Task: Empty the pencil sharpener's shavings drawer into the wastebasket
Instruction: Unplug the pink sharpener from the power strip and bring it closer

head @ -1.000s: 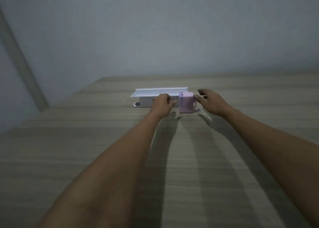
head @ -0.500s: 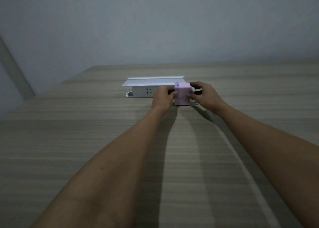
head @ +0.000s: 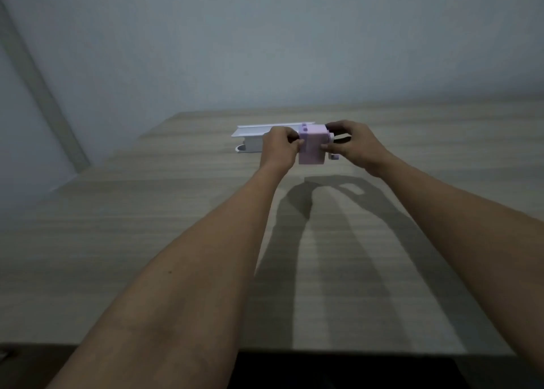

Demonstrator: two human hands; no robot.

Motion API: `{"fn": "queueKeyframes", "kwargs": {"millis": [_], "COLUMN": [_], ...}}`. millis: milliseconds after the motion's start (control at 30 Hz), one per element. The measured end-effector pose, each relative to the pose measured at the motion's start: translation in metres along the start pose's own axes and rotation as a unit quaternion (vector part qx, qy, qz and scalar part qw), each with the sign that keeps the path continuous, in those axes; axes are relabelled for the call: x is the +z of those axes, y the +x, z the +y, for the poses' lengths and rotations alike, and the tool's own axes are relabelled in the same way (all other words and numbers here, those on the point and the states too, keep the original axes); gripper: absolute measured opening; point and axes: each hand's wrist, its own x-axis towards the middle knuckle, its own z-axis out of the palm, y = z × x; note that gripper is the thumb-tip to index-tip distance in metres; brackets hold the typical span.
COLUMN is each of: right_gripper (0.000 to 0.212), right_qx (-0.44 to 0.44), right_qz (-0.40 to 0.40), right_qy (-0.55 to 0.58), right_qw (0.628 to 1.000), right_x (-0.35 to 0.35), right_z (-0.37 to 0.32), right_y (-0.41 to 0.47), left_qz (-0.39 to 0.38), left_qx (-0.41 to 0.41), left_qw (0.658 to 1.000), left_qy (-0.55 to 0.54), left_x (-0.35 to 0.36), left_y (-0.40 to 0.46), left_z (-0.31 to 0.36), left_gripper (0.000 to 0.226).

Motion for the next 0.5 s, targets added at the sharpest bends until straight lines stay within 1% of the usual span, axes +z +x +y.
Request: {"fn": "queueKeyframes", "kwargs": {"millis": [133,300,500], "right_gripper": [0.055,0.053,0.056], "right_qx": [-0.01,-0.011,-0.014], "right_qz": [-0.006,-0.024,-0.025], "right_qy": [0.0,0.006,0.008], "right_qw": [1.0,1.0,1.0], "right_x": [-0.002,-0.001,0.0], "right_z": [-0.027,-0.05,-0.053], "right_y": [-0.042,-0.086,-0.13], "left_qz": [-0.02,-0.018,-0.046], "left_qx": [-0.004,0.007,0.017], "left_qw": [1.0,1.0,0.999], "left_qy": [-0.002,-0.006,-0.01], "left_x": [-0.025,-0.044,-0.057], "left_y": [-0.04,-0.086,-0.129], "left_z": [0.009,0.013,0.017], "left_gripper": [0.015,0.013,0.014]}}
